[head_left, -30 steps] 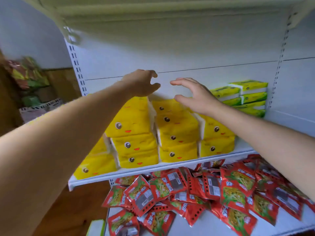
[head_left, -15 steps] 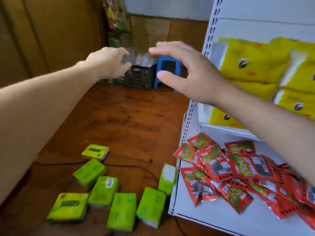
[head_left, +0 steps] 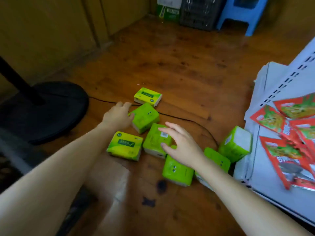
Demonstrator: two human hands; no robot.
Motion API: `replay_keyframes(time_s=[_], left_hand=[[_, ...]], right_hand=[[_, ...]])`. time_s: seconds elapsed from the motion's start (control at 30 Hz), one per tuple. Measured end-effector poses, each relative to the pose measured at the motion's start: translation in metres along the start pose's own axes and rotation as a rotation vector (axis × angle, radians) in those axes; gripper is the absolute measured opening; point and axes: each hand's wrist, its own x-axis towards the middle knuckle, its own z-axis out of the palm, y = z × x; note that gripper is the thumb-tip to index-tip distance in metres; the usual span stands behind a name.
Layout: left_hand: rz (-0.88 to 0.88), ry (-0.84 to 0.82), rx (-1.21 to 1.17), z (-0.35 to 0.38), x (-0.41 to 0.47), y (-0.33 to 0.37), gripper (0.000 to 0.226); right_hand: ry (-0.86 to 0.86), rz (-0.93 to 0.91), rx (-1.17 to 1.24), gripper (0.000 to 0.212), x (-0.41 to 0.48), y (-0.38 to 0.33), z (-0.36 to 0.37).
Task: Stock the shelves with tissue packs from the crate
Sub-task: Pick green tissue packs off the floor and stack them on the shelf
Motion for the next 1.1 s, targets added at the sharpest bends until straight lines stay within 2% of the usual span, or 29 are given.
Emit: replay_keyframes(time_s=[0.23,0.47,0.53,0.63,0.7,0.8,1.0,1.1], left_hand=[[-0.276,-0.119,-0.120,0.067,-0.029,-0.052,0.054],[-0.275,-0.164,-0.111,0.089,-0.036,-0.073,0.056],[-0.264,-0.190,-0.183,0.095,-0.035,-0.079,0.055],[-0.222,-0.228,-0.302,0.103,-0.035,-0.084,0.057],[-0.244,-0.234,-0.378,0.109,-0.035,-0.085,0.057],[-0.329,-0.156,-0.498,0.114,-0.037,-0.086,0.055],[-0.478,0.087,-0.696,0.091,-0.044,-0.073,0.046],[-0.504,0.119,-0.746,0.070,-0.050,-0.063,0.043]], right_hand=[[-0.113,0.116,0.195,0.048,0.001,-0.023,0.096],[-0.204,0.279,0.297,0.054,0.016,-0.025,0.135],[-0.248,0.318,0.315,0.058,0.020,-0.024,0.140],[-0.286,0.374,0.382,0.078,0.024,-0.027,0.148],[-0.272,0.404,0.452,0.076,0.026,-0.027,0.152],[-0.248,0.410,0.497,0.066,0.024,-0.022,0.159],[-0.199,0.378,0.524,0.069,0.022,-0.034,0.154],[-0.146,0.359,0.517,0.066,0.024,-0.047,0.136]])
